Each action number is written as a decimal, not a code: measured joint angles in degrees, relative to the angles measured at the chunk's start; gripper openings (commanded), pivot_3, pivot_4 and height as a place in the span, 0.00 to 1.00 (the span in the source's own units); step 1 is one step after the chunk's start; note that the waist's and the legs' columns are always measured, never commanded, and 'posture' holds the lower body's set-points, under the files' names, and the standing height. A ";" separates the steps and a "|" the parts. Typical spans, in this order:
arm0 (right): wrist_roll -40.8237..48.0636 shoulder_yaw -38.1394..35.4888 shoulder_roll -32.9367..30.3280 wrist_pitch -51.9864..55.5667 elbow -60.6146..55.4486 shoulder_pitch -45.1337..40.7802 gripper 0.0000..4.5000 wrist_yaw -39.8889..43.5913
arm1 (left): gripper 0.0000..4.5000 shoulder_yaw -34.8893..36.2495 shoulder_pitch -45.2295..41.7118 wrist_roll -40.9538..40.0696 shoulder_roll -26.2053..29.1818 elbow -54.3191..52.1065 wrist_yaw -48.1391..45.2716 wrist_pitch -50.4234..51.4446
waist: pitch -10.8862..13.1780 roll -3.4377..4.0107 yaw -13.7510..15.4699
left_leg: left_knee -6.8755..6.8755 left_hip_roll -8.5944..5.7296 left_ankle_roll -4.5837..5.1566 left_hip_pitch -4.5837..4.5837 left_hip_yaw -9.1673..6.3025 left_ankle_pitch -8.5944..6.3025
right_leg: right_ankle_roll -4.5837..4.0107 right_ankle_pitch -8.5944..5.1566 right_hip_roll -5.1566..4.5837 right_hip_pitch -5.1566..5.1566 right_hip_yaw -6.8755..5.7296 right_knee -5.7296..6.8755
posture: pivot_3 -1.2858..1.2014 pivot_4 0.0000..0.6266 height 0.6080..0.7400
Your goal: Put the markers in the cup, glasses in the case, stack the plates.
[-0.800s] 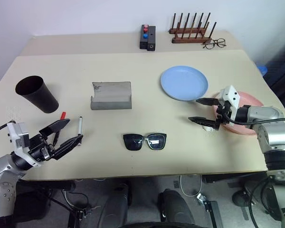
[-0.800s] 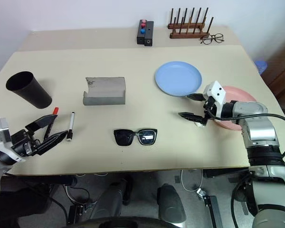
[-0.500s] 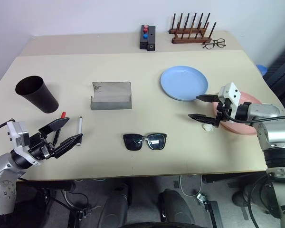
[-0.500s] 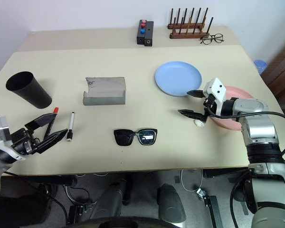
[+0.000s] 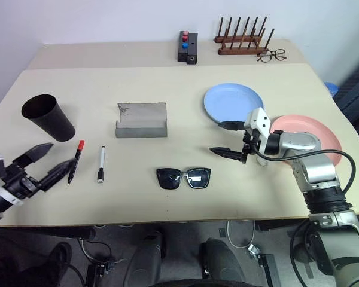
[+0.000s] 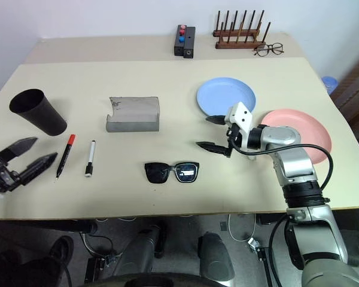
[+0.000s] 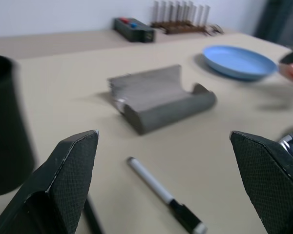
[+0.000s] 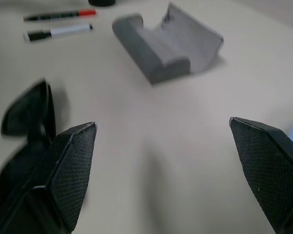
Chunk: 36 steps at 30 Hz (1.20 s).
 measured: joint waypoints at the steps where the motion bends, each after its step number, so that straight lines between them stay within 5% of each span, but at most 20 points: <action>1: 0.63 0.04 0.46 0.90 -1.61 0.24 0.98 -0.55 | 1.00 0.06 -1.13 0.16 0.12 -0.42 2.36 1.00 | 0.00 0.00 0.10 | 0.01 -0.02 0.00 0.00 -0.03 0.00 | 0.00 0.00 -0.02 0.01 -0.01 0.00 | 0.52 0.24 0.96; 14: 2.20 1.07 4.51 3.08 -7.48 1.83 0.98 -4.73 | 1.00 -3.71 -11.40 -0.61 1.32 -3.40 32.82 32.73 | -0.06 -0.15 -0.08 | 0.13 -0.06 0.04 0.00 -0.11 -0.02 | 0.22 0.12 0.07 0.02 -0.09 0.15 | 0.52 0.24 0.96; 25: 2.85 1.15 5.72 3.07 -7.64 2.07 0.98 -5.31 | 1.00 -10.09 -23.20 -2.51 8.87 -4.70 39.88 57.99 | -0.10 -0.25 -0.62 | 0.05 -0.11 0.03 0.01 -0.03 -0.01 | 0.32 0.17 0.09 0.11 -0.02 0.21 | 0.52 0.24 0.96; 36: 2.61 1.15 5.90 2.92 -7.64 3.26 0.98 -5.96 | 1.00 -14.30 -30.11 3.30 10.01 2.37 40.02 63.14 | -0.10 -0.26 -0.09 | 0.10 -0.12 -0.01 0.03 -0.06 -0.01 | 0.32 0.17 0.05 0.02 -0.05 0.20 | 0.52 0.24 0.96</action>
